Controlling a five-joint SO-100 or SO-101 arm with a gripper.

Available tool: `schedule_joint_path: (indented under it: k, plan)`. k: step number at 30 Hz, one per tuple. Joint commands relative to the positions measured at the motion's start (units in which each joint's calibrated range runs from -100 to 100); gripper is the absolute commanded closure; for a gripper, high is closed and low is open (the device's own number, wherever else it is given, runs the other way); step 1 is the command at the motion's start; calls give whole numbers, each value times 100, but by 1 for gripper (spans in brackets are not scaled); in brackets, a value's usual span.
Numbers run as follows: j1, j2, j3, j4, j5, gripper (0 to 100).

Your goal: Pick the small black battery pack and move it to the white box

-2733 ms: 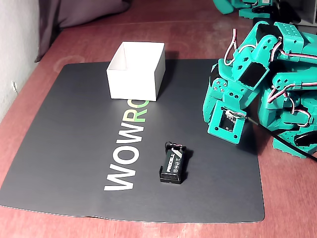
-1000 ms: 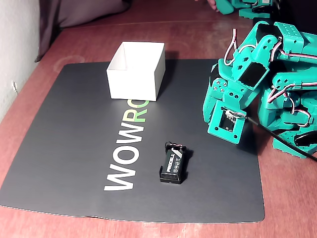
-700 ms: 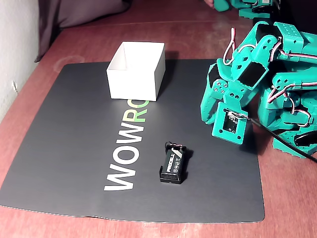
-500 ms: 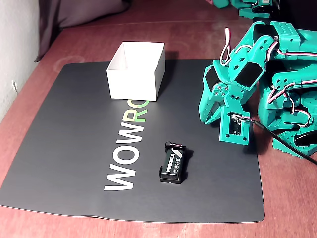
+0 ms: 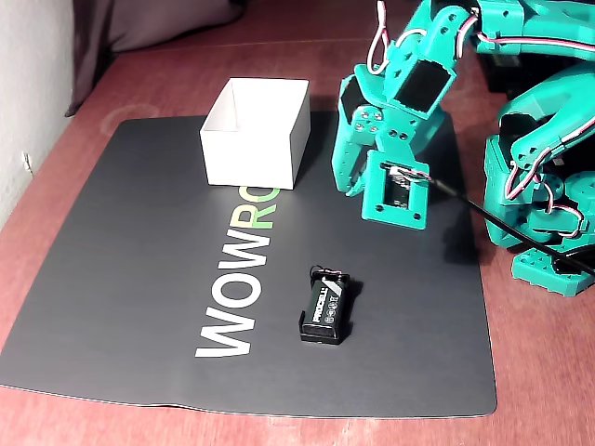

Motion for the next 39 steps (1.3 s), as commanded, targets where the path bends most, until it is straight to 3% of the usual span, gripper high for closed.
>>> schedule_joint_path:
  k: [1,7,13,24,33,39]
  plan:
    - [-485,229,-726,0,-401,99]
    - [-1951,606,-1206,350,-1086,99]
    - [-2526,1159,-1315,447,-1624,99]
    - [-2890,1685,-1351,709,-1624,99]
    - [-2901,1729,-1252,131,-1597,99]
    - [-2901,1729,-1206,157,-1629,84]
